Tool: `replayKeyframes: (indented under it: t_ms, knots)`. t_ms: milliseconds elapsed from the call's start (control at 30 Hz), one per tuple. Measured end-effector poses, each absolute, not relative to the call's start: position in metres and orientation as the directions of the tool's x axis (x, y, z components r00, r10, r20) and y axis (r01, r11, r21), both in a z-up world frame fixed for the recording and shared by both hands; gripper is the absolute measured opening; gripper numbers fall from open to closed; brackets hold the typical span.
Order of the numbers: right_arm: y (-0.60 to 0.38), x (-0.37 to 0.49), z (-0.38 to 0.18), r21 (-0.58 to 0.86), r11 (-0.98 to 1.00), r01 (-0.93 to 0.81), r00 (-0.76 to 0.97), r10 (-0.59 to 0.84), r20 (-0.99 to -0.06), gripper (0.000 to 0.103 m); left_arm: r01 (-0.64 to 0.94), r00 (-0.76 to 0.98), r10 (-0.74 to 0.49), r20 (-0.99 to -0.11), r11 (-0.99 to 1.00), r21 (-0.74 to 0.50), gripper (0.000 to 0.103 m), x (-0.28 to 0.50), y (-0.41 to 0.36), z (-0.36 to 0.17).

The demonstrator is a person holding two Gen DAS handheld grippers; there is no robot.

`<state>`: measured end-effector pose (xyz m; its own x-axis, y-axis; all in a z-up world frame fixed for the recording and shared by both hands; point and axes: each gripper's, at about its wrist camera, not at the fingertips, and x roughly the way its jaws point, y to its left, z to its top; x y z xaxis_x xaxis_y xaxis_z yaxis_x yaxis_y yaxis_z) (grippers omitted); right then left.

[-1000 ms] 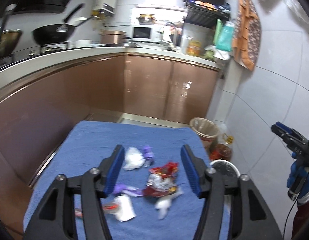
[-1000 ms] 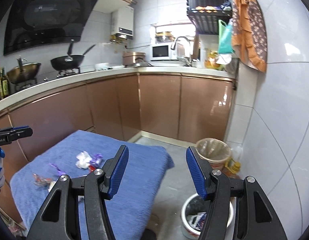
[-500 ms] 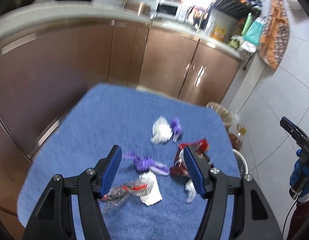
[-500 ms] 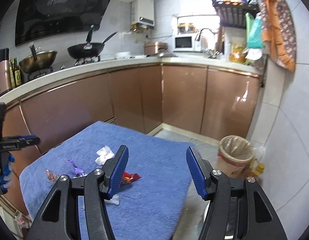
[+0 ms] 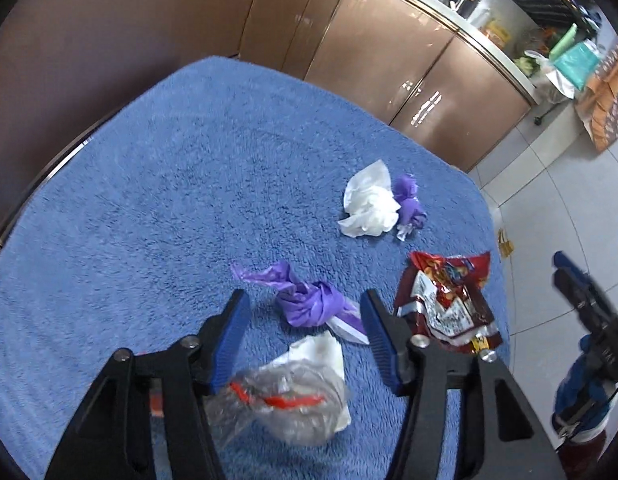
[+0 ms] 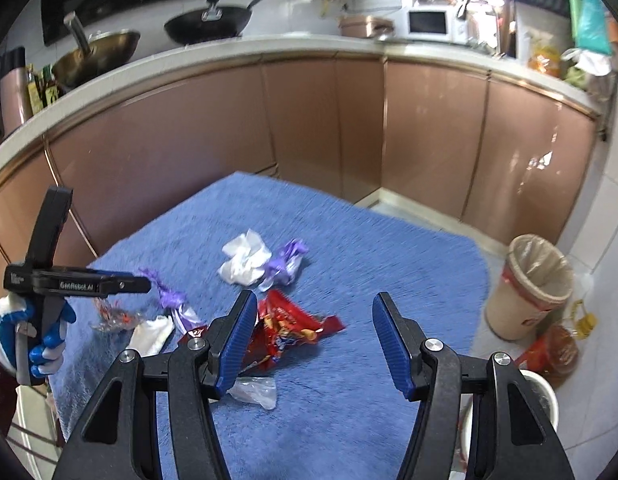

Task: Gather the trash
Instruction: 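Grasp the purple wrapper with the left tool while the right tool grasps the red snack bag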

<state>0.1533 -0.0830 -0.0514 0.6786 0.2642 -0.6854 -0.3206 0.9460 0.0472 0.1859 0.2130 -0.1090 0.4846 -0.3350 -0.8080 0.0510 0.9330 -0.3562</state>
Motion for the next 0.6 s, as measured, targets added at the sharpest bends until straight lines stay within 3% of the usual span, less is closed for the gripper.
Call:
replayKeyframes:
  t_ms: [300, 400, 500, 600]
  knots:
    - [-0.056, 0.192, -0.095, 0.066, 0.926, -0.371, 0.592, 0.291, -0.752, 0.059, 0.038, 0.441, -0.373, -0.816, 0.916, -0.398, 0.019, 0.204, 0.216, -0.129]
    - [-0.053, 0.202, -0.109, 0.080, 0.926, -0.369, 0.566, 0.292, -0.771, 0.055, 0.048, 0.446, -0.363, -0.818, 0.922, -0.384, 0.016, 0.206, 0.214, -0.129]
    - [-0.052, 0.209, -0.120, 0.093, 0.925, -0.368, 0.543, 0.295, -0.786, 0.041, 0.052, 0.455, -0.359, -0.815, 0.924, -0.378, 0.014, 0.208, 0.214, -0.128]
    - [-0.053, 0.212, -0.125, 0.113, 0.921, -0.372, 0.525, 0.310, -0.793, 0.020, 0.054, 0.469, -0.351, -0.810, 0.927, -0.370, 0.010, 0.209, 0.213, -0.125]
